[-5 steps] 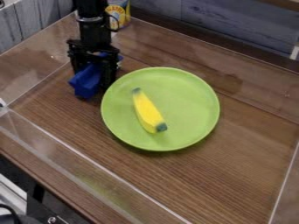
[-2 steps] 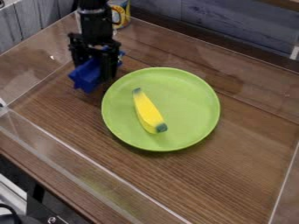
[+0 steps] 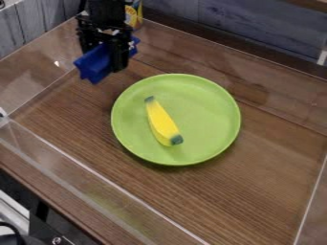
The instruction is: Put the blue object in the green plate
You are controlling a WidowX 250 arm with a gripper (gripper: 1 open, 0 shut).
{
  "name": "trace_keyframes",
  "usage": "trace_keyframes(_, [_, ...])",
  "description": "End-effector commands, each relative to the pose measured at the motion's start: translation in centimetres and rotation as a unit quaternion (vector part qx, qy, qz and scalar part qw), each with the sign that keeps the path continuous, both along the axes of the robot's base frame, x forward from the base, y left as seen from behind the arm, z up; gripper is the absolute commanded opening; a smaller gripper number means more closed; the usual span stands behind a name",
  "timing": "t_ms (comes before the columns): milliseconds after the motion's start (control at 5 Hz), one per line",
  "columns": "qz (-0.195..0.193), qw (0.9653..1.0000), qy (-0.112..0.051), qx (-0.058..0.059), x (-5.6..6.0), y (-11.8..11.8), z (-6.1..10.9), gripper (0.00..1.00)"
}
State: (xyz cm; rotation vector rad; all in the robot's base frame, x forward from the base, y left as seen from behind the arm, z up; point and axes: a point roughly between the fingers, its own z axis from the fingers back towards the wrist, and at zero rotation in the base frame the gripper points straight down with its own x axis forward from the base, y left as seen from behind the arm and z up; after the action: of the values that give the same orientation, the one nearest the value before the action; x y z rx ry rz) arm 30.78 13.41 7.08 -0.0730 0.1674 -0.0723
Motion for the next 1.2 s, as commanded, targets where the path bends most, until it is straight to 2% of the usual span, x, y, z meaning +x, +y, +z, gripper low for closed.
trace_keyframes(0, [-0.025, 0.9975, -0.063, 0.018, -0.2, -1.4, 4.2, 0.0])
trace_keyframes(200, [-0.036, 0.9969, -0.068, 0.014, -1.3, -3.3, 4.4, 0.0])
trace_keyframes(600, [-0.026, 0.9962, -0.083, 0.01, -2.1, -5.0, 4.2, 0.0])
trace_keyframes(1000, [-0.03, 0.9953, -0.092, 0.007, -2.1, -3.9, 4.6, 0.0])
